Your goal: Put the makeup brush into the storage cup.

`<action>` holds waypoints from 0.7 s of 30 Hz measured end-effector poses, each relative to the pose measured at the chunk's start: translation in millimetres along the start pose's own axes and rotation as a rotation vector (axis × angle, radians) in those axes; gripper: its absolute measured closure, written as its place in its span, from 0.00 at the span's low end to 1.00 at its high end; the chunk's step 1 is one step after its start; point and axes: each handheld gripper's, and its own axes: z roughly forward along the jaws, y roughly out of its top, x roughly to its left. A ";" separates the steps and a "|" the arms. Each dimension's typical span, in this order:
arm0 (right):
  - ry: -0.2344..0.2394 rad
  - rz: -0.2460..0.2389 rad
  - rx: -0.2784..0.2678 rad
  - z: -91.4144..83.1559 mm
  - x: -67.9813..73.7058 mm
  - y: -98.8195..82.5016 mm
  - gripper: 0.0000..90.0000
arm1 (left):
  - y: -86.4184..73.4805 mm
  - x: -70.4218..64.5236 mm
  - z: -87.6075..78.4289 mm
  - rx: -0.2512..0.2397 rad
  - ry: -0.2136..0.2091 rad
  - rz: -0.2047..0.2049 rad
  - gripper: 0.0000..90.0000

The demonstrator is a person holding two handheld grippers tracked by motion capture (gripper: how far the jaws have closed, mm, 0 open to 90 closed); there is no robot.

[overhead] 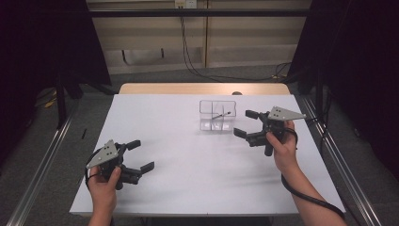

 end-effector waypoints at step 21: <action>-0.016 0.005 0.012 -26.2 -0.7 -15.3 0.07 | -0.6 0.6 1.9 0.001 -0.004 0.000 0.02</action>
